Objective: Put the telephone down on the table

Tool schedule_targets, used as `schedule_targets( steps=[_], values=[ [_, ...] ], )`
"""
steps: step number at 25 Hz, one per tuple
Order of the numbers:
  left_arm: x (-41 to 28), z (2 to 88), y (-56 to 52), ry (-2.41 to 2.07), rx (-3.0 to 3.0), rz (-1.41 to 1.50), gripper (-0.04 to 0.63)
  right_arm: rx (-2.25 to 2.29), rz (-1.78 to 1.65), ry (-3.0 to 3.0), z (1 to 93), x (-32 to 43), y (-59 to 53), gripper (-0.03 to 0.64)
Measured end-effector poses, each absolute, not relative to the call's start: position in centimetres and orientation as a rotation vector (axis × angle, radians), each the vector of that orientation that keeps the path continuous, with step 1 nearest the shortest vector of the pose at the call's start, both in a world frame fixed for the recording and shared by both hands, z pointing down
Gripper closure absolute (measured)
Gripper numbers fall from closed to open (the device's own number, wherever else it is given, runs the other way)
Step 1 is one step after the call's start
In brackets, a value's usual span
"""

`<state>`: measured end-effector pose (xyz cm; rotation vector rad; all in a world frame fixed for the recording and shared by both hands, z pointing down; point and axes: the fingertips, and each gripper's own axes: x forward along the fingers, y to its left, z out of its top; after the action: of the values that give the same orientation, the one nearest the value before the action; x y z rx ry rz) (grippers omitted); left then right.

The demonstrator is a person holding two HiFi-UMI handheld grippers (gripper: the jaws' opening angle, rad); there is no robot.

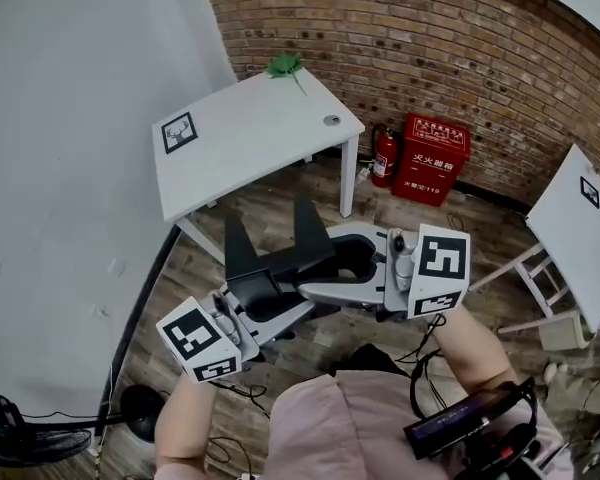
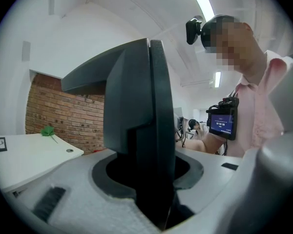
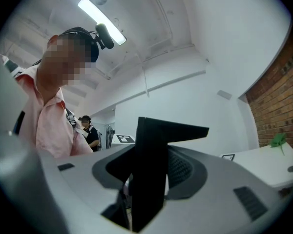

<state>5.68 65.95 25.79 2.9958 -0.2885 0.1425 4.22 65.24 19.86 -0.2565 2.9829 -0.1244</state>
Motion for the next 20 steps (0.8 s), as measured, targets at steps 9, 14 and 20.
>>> schedule_targets(
  steps=[9,14,20],
  values=[
    [5.9,29.1,60.5,-0.273,2.896,0.15,0.428,-0.286,-0.268,2.989,23.3,4.4,59.2,0.43],
    [6.4,30.7,55.1,-0.285,2.851,0.151,0.428,-0.278,-0.326,2.992,24.9,4.9,53.5,0.428],
    [7.4,31.5,47.9,-0.308,2.813,0.167,0.426,-0.27,-0.373,2.985,25.7,5.9,46.1,0.425]
  ],
)
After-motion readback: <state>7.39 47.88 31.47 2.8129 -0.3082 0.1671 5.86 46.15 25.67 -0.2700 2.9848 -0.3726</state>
